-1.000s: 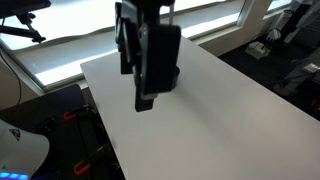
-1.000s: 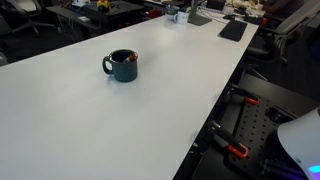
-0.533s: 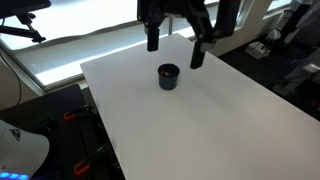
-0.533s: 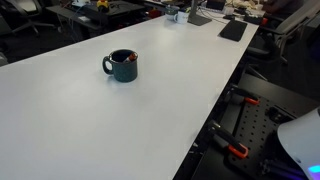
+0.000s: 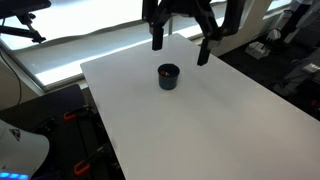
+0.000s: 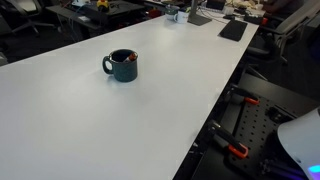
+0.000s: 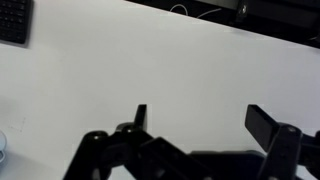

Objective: Remove the marker from the mug cup

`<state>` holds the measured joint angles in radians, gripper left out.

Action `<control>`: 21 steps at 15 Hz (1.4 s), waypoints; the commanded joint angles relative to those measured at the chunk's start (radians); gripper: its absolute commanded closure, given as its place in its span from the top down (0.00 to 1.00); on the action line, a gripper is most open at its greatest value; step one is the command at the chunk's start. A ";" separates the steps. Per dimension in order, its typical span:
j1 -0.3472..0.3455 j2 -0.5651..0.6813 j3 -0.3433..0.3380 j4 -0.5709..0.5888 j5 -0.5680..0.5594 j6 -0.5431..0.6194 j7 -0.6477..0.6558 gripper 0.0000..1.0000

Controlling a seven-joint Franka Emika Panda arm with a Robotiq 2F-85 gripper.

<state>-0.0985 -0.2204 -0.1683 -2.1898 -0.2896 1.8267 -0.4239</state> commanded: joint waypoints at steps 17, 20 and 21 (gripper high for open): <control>0.087 0.063 0.077 0.083 0.048 0.209 -0.580 1.00; 0.086 0.062 0.075 0.079 0.048 0.213 -0.596 1.00; 0.085 0.062 0.075 0.079 0.048 0.213 -0.596 1.00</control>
<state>-0.0048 -0.1586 -0.1019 -2.1132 -0.2438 2.0423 -1.0189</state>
